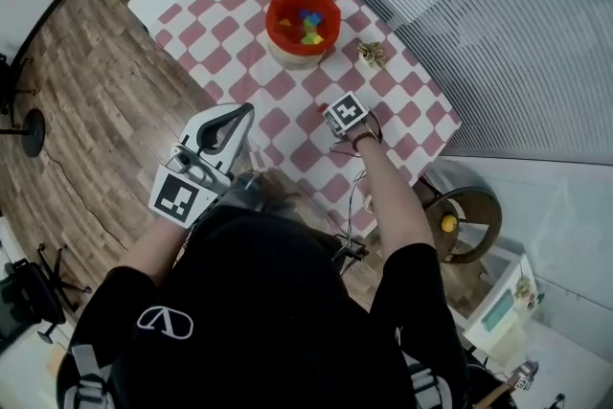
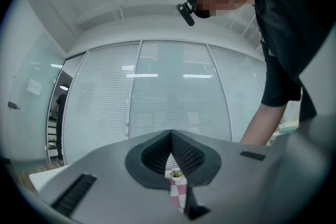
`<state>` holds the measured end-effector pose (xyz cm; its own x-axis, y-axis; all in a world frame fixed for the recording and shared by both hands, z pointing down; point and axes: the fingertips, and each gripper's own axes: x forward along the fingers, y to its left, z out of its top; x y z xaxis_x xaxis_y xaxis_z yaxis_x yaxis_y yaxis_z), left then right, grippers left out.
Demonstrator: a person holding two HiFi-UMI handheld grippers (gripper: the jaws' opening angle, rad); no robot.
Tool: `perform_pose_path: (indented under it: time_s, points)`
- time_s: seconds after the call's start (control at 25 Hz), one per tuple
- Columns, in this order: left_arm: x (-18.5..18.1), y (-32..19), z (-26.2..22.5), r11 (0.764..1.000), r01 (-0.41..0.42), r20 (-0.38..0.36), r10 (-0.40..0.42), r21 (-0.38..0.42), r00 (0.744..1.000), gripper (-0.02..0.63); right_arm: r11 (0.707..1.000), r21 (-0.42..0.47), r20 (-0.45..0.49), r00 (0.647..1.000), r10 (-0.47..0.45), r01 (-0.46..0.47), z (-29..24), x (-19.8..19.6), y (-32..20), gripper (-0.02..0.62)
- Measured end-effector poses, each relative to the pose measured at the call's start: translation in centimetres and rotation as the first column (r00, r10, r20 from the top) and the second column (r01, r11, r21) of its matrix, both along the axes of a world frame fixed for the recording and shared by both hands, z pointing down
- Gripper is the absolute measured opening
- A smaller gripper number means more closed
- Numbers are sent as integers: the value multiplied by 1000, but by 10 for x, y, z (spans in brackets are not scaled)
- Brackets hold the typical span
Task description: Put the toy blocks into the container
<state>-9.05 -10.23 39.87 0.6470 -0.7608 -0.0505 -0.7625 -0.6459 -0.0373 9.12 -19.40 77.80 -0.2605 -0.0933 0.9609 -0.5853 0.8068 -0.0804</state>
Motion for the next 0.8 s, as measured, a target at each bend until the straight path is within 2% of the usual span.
perform_pose_path:
  time_s: [0.16,0.28,0.4,0.6,0.72,0.8]
  points:
    - [2,-2,-2,1000,-5,-7,5,0,1000,6,985,128,198,976,90,-117,-58,-11,-19,77]
    - [4,-5,-4,1000,-13,-10,13,7,1000,6,956,232,339,936,91,-177,-118,-23,-26,77]
    - [8,-7,-8,1000,-22,-15,23,16,1000,6,913,331,461,885,64,-238,-181,-31,-26,77]
    - [18,-10,-18,998,-42,-22,43,37,999,6,811,460,630,776,-12,-361,-278,-36,-8,78]
    - [24,-11,-23,997,-56,-27,57,51,998,6,733,521,701,709,-75,-437,-328,-36,7,78]
    - [27,-12,-27,996,-62,-34,64,61,997,6,667,571,724,676,-134,-478,-357,-35,18,78]
